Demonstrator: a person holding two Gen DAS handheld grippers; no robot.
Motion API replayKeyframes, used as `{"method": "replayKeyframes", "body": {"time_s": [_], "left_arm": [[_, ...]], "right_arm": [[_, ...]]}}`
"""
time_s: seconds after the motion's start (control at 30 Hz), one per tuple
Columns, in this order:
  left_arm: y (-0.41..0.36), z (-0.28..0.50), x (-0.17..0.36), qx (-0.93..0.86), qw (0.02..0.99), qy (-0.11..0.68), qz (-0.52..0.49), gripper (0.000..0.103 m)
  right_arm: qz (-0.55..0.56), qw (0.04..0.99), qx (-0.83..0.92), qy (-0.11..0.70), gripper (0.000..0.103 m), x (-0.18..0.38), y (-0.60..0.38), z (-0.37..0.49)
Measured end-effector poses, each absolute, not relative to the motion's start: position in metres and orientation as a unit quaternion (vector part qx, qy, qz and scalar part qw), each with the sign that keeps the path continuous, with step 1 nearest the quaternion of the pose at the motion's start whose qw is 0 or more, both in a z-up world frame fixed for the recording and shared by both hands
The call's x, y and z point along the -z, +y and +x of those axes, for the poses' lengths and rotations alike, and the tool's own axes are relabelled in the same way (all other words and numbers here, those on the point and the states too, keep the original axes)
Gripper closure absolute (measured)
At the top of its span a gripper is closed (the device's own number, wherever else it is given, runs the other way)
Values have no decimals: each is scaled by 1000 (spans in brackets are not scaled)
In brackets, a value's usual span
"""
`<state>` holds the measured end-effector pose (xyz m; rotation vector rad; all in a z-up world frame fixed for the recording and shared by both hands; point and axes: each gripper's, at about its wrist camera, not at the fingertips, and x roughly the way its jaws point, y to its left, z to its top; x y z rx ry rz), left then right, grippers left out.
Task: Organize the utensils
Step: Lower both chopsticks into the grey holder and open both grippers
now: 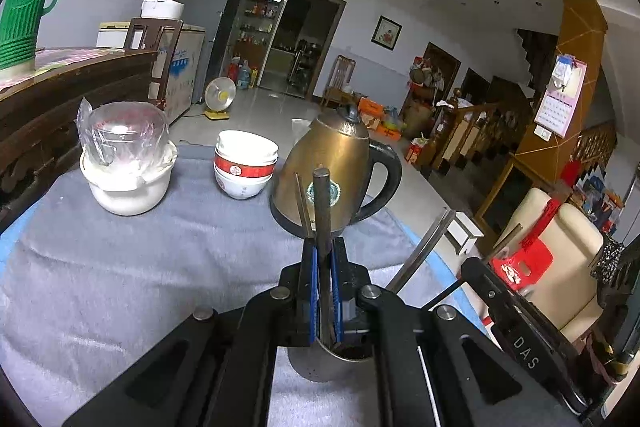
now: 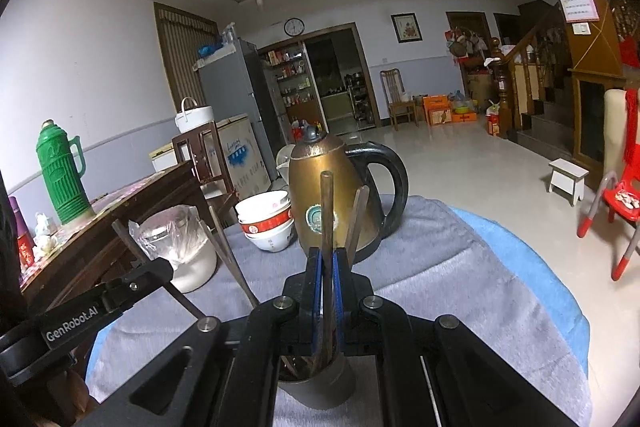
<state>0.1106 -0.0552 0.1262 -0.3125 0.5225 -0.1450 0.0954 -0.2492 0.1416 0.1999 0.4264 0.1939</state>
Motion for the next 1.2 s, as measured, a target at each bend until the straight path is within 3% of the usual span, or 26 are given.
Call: {"method": "replayKeyframes", "body": {"time_s": [1.2], "left_arm": [[-51,107,-137,74,957,231,-159,96]], "right_arm": [[93,971,-100,195,97,-148,-241,93]]}}
